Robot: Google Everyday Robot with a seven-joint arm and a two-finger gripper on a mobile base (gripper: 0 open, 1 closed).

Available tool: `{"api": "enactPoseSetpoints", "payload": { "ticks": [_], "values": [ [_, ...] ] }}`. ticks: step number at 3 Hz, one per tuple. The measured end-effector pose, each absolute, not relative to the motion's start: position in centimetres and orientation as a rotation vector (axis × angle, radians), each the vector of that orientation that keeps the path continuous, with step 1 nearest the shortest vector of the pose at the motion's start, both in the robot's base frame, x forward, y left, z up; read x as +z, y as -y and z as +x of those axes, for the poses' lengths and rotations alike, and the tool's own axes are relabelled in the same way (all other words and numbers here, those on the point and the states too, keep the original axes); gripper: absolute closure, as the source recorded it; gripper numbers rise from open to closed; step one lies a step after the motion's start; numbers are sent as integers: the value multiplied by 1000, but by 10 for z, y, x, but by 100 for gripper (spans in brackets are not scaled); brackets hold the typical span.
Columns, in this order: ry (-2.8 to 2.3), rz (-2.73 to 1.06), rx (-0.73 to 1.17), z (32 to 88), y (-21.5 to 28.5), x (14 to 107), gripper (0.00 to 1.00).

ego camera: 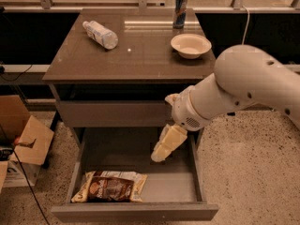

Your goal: Pick brown chip bag from middle drawer and place on counter

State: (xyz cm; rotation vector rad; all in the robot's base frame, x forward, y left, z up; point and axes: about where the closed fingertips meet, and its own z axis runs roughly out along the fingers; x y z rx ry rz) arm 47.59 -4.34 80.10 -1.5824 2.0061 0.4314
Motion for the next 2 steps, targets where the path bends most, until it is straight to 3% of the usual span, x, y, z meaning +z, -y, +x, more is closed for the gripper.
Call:
{"api": "enactPoseSetpoints", "payload": {
  "ticks": [2],
  "values": [
    [-2034,-1533,580,480,14,748,0]
  ]
}}
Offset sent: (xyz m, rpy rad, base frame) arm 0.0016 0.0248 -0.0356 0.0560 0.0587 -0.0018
